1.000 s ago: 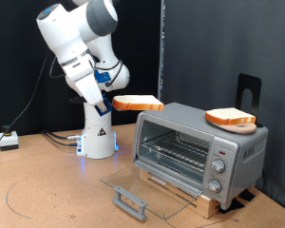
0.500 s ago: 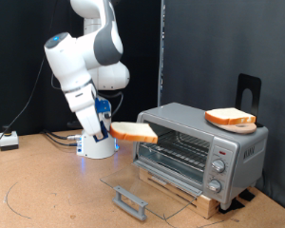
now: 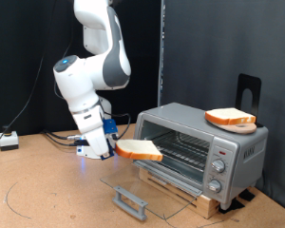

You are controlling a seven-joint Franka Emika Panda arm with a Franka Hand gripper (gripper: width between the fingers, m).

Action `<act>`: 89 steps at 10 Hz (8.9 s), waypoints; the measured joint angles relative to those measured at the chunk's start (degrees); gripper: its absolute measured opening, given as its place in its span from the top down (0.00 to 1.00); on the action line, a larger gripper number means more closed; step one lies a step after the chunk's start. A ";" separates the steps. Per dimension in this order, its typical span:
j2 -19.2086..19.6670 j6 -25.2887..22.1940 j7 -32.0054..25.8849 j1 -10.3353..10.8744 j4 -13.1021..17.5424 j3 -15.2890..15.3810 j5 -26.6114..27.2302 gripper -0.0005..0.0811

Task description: Make a piece of toast with the oven

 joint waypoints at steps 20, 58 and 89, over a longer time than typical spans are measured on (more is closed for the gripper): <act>-9.67 13.34 9.33 2.53 -8.04 18.24 -14.11 0.51; -23.14 -24.47 -7.11 2.89 -1.64 8.28 5.86 0.51; -28.66 -24.96 -7.22 2.40 -3.78 12.03 12.14 0.00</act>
